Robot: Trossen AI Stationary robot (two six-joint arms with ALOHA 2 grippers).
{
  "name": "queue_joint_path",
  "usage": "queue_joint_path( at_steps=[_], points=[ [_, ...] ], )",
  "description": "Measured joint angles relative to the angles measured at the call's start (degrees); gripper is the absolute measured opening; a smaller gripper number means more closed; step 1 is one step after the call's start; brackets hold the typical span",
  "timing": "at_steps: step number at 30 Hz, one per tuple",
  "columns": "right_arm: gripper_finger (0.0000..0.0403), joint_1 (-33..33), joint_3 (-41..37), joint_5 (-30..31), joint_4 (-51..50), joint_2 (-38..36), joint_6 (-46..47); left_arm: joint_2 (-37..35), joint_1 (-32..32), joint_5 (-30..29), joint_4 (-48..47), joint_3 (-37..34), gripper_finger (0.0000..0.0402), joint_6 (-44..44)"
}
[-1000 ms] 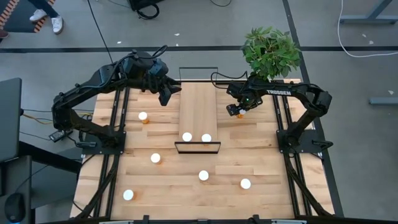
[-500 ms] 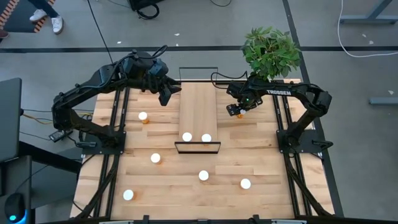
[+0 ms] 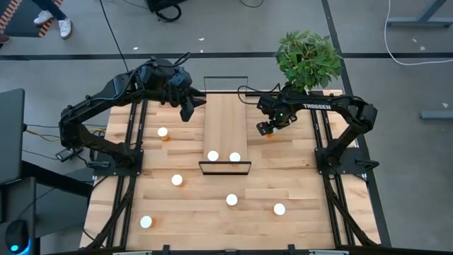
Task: Pick and place medicine bottles onto shelf by color
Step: Put the orange pill bottle on the shelf aligned with the other orange pill bottles
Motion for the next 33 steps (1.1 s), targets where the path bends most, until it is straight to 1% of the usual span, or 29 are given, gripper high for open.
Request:
queue_joint_path(
  at_steps=[4, 7, 11, 16, 18, 23, 27, 33],
  points=[
    [0.0237, 2.57, 0.17, 0.0, -0.27, 0.0, 1.1, 0.0, -0.01, 0.0, 0.0, 0.0, 0.0172, 0.1],
    [0.0234, 4.92, 2.21, 0.02, -1.31, -0.02, 0.56, 0.0, -0.01, 0.0, 0.0, 0.0, 0.0172, 0.1],
    [0.0232, 7.26, 6.79, 3.12, -3.11, -0.02, 0.44, 0.0, -0.01, 0.0, 0.02, 0.0, 0.0172, 0.12],
    [0.0232, 7.97, 12.72, 4.1, -5.43, -0.08, -0.54, 0.0, -0.01, 0.0, 0.02, 0.0, 0.0172, 1.17],
    [0.0232, 7.97, 14.35, 5.51, -6.77, -0.11, -1.62, 0.0, -0.01, 0.0, 0.02, 0.0, 0.0172, 1.15],
    [0.0233, 7.34, 14.91, 7.39, -9.42, -0.09, -5.56, 0.0, -0.01, 0.0, 0.02, 0.0, 0.0172, 1.09],
    [0.0251, 7.03, 13.95, 7.5, -10.95, -0.09, -8.69, 0.0, -0.08, 0.0, 0.02, 0.0, 0.0172, 0.97],
    [0.0304, 6.78, 11.16, 7.72, -9.96, -0.09, -11.11, 0.0, -0.08, 0.0, 0.02, 0.0, 0.0172, 0.95]
  ],
)
